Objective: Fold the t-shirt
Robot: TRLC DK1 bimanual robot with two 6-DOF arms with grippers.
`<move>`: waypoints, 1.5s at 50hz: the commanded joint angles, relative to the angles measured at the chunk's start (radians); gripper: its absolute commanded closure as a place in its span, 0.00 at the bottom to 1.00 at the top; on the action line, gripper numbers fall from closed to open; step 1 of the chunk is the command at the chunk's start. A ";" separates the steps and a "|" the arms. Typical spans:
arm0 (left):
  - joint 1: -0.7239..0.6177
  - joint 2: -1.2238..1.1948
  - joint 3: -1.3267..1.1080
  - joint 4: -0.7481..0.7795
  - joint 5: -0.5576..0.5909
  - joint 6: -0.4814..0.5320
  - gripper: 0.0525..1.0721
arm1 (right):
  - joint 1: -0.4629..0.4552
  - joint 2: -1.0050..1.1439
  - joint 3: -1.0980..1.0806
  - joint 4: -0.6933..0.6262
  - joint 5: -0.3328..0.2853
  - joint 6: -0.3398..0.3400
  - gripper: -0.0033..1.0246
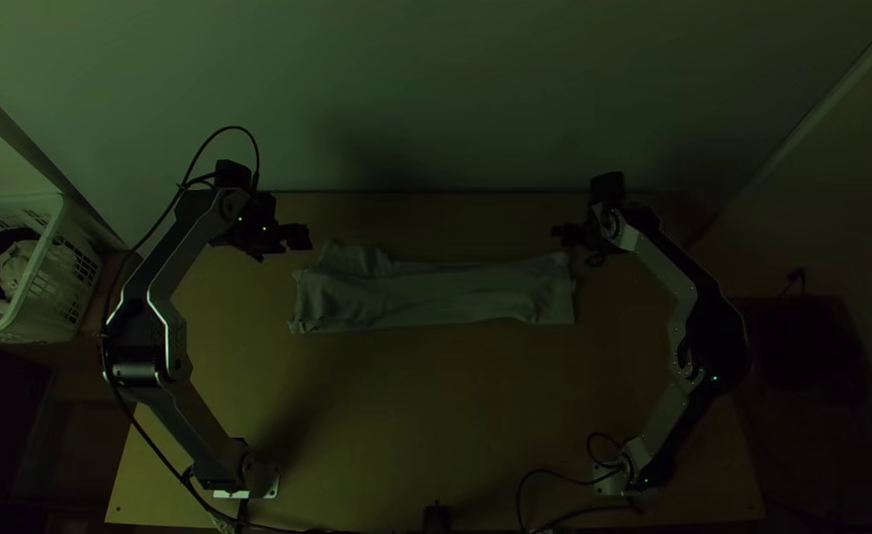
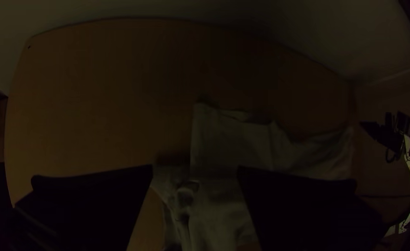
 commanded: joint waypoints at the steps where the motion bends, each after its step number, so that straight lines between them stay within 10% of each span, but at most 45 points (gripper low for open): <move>1: 0.049 -0.047 -0.036 0.034 0.071 -0.012 0.04 | -0.009 -0.052 0.029 0.000 0.033 -0.009 0.17; 7: 0.107 -0.115 -0.137 0.107 0.201 0.008 0.04 | -0.016 -0.107 0.026 -0.013 0.031 -0.012 0.04; 29: 0.304 -0.231 -0.481 0.131 0.516 0.221 0.04 | -0.023 -0.266 0.013 -0.094 0.020 -0.036 0.04; 46: 0.362 -0.173 -0.588 0.133 0.563 0.339 0.04 | -0.006 -0.332 -0.022 -0.129 0.022 -0.044 0.04; 75: 0.288 -0.024 -0.591 0.188 0.568 0.261 0.04 | 0.028 -0.391 -0.076 -0.131 0.022 -0.044 0.04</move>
